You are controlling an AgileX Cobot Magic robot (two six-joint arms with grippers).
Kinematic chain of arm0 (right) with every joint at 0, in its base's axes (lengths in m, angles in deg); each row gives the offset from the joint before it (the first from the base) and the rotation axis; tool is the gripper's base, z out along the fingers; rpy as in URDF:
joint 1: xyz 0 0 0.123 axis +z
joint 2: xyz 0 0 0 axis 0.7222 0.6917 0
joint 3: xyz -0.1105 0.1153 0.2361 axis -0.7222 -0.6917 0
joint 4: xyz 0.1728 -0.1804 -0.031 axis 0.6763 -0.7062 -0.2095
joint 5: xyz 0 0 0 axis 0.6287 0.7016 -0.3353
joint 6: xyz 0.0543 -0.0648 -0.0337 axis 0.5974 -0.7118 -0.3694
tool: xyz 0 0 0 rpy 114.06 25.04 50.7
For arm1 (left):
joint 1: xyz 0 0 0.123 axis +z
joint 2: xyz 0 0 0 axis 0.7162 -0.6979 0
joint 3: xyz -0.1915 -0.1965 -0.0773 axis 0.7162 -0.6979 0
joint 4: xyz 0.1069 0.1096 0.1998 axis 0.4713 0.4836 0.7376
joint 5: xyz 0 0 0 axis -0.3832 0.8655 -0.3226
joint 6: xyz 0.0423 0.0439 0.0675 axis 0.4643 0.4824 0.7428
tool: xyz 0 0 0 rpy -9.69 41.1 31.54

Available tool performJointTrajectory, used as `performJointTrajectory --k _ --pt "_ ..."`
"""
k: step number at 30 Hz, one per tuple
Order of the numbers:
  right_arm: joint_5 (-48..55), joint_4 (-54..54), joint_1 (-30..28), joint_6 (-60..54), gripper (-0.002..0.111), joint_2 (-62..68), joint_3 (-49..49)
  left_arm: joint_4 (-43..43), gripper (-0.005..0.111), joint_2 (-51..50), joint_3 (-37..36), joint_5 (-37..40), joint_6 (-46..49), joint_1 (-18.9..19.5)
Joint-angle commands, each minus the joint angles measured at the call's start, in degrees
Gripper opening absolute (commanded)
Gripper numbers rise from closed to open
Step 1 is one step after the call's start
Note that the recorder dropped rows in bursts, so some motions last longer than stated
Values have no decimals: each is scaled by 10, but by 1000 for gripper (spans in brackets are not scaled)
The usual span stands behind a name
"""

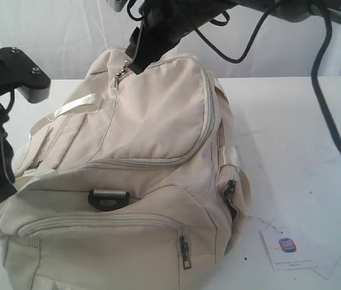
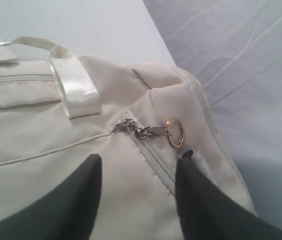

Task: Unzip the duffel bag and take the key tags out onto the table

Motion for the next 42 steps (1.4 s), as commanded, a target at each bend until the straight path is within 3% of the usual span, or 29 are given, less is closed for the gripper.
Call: performJointTrajectory --k 1,5,10,16,23,32,35,41,42 --pt "-46 -4 1 89 55 16 4 86 12 7 -5 15 -96 -1" --pt "-87 -9 1 165 55 31 4 88 0 7 -16 11 -96 -1" --pt "-75 -29 -5 173 55 46 10 88 0 7 -29 1 -96 -1" --pt "-45 -84 -48 290 55 35 23 83 0 7 -29 -12 -96 -1" --pt "35 -58 -94 298 55 37 31 31 0 7 -27 -31 -42 -1" --pt "49 -56 -98 322 54 64 31 -9 0 7 -27 -34 -9 -1" --pt "58 -58 -98 338 43 67 31 -9 0 7 -27 -34 -9 -1" --pt "86 -106 -98 410 1 67 31 -9 0 7 -27 -35 -9 -1" --pt "88 -124 -100 431 0 67 31 -9 0 7 -27 -37 -12 -1"
